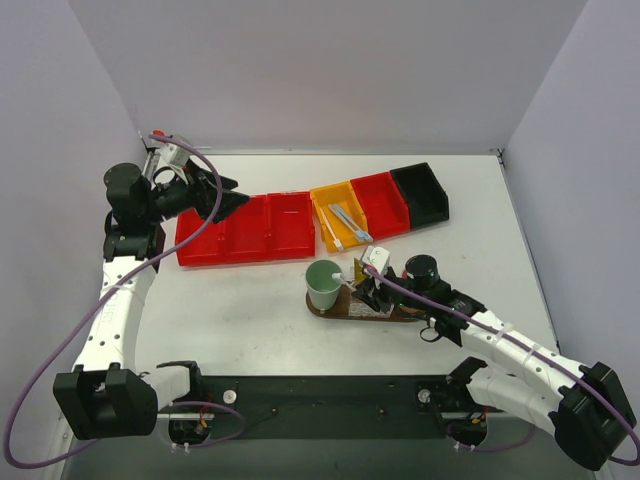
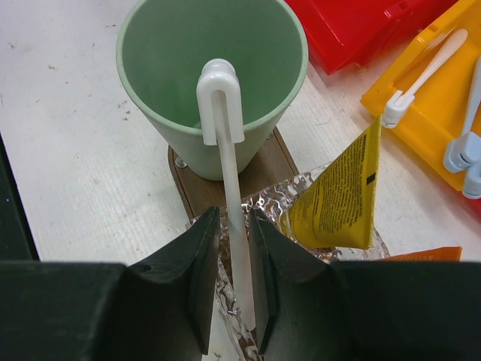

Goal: Prepare toiletry sets of a toothbrush and toothpaste on the tray

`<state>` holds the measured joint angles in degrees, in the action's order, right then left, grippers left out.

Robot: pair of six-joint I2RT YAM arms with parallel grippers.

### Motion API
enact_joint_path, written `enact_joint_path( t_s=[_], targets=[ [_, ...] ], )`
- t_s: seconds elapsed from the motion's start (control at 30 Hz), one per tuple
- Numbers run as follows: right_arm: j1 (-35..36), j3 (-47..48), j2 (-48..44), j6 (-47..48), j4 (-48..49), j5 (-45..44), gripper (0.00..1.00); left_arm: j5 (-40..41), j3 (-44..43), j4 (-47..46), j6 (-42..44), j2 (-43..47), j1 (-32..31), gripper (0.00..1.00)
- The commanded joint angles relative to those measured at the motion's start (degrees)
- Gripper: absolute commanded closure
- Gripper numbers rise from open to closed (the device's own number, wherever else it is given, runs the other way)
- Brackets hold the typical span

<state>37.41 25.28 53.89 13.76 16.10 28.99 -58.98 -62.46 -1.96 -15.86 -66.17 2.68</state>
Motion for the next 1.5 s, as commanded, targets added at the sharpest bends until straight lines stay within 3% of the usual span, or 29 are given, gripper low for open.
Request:
enact_joint_path(
  t_s=[0.0,0.33,0.83,1.47],
  targets=[
    [-0.32,1.09,-0.45,0.39,3.15,1.86,0.81,-0.87,-0.56,-1.74,0.83,1.31,0.31,0.29],
    [-0.41,1.97,-0.89,0.30,2.36,1.07,0.73,-0.87,-0.65,-1.56,0.83,1.13,0.31,0.29],
    [-0.49,7.06,-2.21,-0.49,-2.65,1.42,0.74,-1.05,-1.26,-0.59,1.71,0.96,0.22,0.28],
    [-1.02,19.18,-6.86,-0.57,-19.87,3.62,0.75,-2.10,-1.53,0.46,2.59,0.96,0.31,0.28]
  ],
)
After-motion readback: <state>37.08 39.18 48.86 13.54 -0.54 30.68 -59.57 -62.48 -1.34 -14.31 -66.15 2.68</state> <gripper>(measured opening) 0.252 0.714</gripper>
